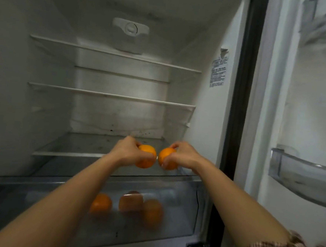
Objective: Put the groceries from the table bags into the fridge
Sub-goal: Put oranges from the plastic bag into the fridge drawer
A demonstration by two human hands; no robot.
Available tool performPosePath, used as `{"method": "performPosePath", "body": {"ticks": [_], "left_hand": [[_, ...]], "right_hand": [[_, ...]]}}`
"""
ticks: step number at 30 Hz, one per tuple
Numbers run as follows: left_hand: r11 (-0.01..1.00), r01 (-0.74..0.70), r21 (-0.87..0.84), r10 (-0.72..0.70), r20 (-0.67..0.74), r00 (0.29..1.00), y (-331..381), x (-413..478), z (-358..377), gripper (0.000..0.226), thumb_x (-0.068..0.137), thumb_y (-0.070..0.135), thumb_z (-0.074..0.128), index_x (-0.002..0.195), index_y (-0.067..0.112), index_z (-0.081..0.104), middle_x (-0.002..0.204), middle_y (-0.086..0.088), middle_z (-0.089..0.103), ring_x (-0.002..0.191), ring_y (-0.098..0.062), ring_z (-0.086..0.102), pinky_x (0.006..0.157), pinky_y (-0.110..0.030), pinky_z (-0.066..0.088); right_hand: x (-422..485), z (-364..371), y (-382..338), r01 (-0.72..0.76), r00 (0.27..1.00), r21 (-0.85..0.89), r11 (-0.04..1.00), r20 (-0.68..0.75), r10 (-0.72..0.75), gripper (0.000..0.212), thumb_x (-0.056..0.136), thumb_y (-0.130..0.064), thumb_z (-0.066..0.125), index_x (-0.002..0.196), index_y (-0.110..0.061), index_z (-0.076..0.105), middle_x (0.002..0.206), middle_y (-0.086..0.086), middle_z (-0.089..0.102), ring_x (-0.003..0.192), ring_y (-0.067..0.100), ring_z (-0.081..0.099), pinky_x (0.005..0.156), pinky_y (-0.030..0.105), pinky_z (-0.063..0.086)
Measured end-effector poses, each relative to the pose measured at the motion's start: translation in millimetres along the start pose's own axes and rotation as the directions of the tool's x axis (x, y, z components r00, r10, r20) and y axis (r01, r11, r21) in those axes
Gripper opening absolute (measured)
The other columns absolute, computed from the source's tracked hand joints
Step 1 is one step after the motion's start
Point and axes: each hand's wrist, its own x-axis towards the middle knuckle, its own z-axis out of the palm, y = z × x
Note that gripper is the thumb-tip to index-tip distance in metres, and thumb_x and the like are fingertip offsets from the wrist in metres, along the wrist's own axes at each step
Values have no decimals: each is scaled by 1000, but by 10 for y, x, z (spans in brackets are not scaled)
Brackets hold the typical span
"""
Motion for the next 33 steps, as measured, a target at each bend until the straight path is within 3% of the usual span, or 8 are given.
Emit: {"method": "performPosePath", "body": {"ticks": [6, 11, 17, 18, 22, 26, 30, 33], "left_hand": [[946, -42, 321, -58, 295, 954, -42, 524, 312, 46, 69, 47, 75, 94, 9, 72, 85, -6, 66, 74, -18, 59, 66, -31, 49], [936, -78, 342, -106, 487, 867, -44, 710, 517, 52, 80, 39, 71, 120, 9, 58, 104, -6, 61, 83, -18, 58, 61, -23, 51], [868, -246, 432, -80, 610, 789, -21, 712, 733, 49, 86, 41, 63, 122, 8, 59, 108, -6, 63, 88, -18, 56, 78, -30, 48], [853, -275, 444, -79, 630, 772, -29, 708, 746, 46, 88, 40, 61, 122, 9, 60, 112, -7, 64, 90, -18, 56, 83, -31, 48], [878, -254, 406, -88, 658, 748, -90, 702, 734, 34, 90, 32, 59, 116, 11, 67, 109, -6, 69, 88, -16, 62, 88, -32, 53], [982, -95, 164, -11, 549, 836, -79, 614, 581, 30, 92, 27, 58, 114, 10, 67, 108, -7, 67, 92, -19, 65, 75, -26, 55], [989, -150, 0, 147, 195, 970, -38, 380, 301, 21, 89, 25, 62, 104, 14, 72, 90, -1, 68, 90, -18, 63, 77, -29, 50], [975, -220, -22, 218, -91, 972, -39, 49, 116, 20, 88, 22, 59, 102, 18, 72, 88, 4, 67, 86, -11, 60, 76, -23, 43]], "right_hand": [[405, 136, 155, -106, 923, -297, 949, 325, 205, 38, 68, -20, 80, 98, 2, 68, 79, 9, 64, 66, 21, 62, 60, 30, 55], [624, 267, 318, -166, 819, -439, 883, 437, 372, 54, 62, -26, 83, 105, 2, 67, 101, 15, 72, 90, 29, 71, 79, 42, 59], [632, 302, 318, -136, 599, -639, 757, 555, 577, 55, 70, -32, 83, 112, 1, 67, 120, 16, 67, 82, 25, 63, 82, 37, 56], [628, 303, 322, -110, 617, -648, 753, 550, 563, 56, 71, -32, 82, 114, 1, 67, 120, 17, 67, 85, 25, 63, 86, 39, 56], [584, 327, 364, -51, 840, -553, 831, 426, 335, 35, 76, -14, 71, 107, 2, 67, 106, 17, 70, 85, 28, 68, 76, 38, 59], [411, 221, 276, -69, 894, -426, 902, 375, 245, 18, 81, -10, 65, 94, 1, 69, 82, 12, 70, 63, 25, 66, 53, 28, 56], [204, 135, 114, 9, 962, -272, 962, 266, 66, 17, 77, -15, 73, 90, -3, 75, 75, 6, 69, 63, 17, 61, 55, 24, 51], [8, 193, 34, 115, 987, -114, 987, 125, -101, 3, 80, -16, 73, 79, -13, 74, 62, -5, 62, 60, 9, 57, 57, 22, 48]]}}
